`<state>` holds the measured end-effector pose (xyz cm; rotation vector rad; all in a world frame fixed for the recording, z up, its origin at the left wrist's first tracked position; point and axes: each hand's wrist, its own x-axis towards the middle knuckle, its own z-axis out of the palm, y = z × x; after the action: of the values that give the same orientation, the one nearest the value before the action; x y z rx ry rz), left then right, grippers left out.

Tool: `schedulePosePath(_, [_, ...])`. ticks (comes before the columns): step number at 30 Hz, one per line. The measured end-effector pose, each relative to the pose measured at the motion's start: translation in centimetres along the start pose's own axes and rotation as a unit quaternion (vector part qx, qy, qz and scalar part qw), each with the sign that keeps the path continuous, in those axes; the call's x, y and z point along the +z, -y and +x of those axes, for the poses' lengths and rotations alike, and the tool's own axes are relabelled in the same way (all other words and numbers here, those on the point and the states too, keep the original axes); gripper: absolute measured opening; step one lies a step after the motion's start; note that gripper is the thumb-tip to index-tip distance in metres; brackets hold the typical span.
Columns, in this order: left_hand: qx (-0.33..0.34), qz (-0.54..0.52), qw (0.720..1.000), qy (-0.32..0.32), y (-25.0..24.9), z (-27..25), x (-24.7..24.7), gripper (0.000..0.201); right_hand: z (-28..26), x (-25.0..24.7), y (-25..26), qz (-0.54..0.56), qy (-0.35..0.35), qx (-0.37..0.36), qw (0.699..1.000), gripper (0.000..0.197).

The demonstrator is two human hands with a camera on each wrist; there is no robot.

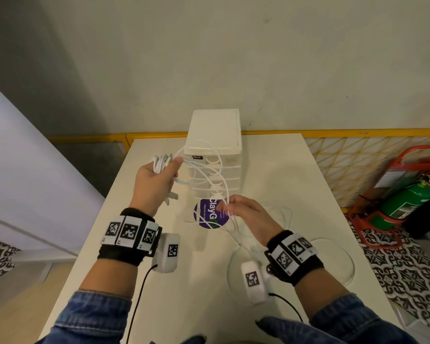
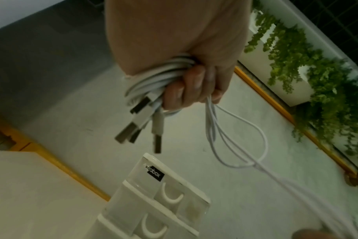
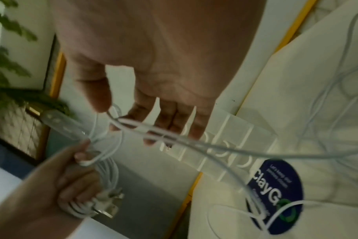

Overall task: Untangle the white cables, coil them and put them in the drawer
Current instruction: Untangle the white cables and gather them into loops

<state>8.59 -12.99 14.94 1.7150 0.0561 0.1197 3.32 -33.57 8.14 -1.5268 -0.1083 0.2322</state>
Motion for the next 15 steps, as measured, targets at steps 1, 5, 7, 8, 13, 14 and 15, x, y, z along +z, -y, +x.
schedulePosePath(1, [0.000,-0.001,1.000,-0.015,0.0,0.3,-0.2,0.031,-0.1,0.1,0.3,0.003,0.017,0.009,1.000,0.013])
schedulePosePath(5, [0.005,-0.020,0.997,-0.079,-0.8,2.1,-2.3,0.032,-0.3,-0.8,-1.0,-0.047,-0.058,0.011,0.997,0.010])
schedulePosePath(7, [0.009,-0.014,0.998,-0.063,-0.9,2.8,-3.4,0.034,-0.3,-2.2,-1.5,-0.054,-0.149,-0.013,0.987,0.009])
schedulePosePath(8, [0.007,-0.006,0.999,-0.040,-0.8,2.8,-3.6,0.036,-0.3,-2.8,-1.5,-0.045,-0.182,-0.023,0.982,0.011])
schedulePosePath(13, [-0.037,-0.015,0.996,0.080,0.0,1.3,-2.8,0.040,0.7,-4.4,-0.8,-0.086,-0.221,-0.015,0.971,0.023])
schedulePosePath(14, [-0.045,-0.014,0.995,0.093,0.3,1.0,-2.5,0.041,0.8,-4.5,-0.7,-0.108,-0.225,-0.013,0.968,0.026])
schedulePosePath(15, [-0.054,-0.009,0.993,0.101,0.6,0.7,-2.2,0.041,0.8,-4.6,-0.7,-0.134,-0.229,-0.009,0.964,0.029])
